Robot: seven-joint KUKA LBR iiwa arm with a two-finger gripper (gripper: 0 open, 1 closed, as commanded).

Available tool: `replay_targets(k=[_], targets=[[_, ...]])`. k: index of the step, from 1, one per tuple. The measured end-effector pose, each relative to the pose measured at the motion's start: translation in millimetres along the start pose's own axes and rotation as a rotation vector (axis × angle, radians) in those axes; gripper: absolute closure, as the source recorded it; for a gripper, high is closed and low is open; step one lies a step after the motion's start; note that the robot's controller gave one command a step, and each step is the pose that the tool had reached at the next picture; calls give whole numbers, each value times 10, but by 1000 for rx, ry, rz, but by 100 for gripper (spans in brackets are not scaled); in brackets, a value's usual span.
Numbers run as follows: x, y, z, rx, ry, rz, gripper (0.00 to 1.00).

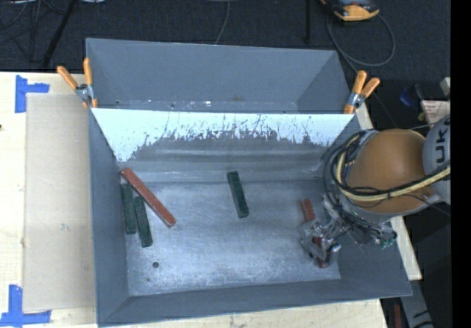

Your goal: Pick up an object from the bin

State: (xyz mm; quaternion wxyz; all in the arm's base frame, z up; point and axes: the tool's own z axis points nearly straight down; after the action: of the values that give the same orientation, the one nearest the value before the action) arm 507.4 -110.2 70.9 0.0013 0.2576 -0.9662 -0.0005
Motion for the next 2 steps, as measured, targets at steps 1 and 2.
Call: replay_targets(k=[1,2], targets=[[-7,4,9,1,-4,0,0],[-289,-321,0,-11,-13,-599,0]])
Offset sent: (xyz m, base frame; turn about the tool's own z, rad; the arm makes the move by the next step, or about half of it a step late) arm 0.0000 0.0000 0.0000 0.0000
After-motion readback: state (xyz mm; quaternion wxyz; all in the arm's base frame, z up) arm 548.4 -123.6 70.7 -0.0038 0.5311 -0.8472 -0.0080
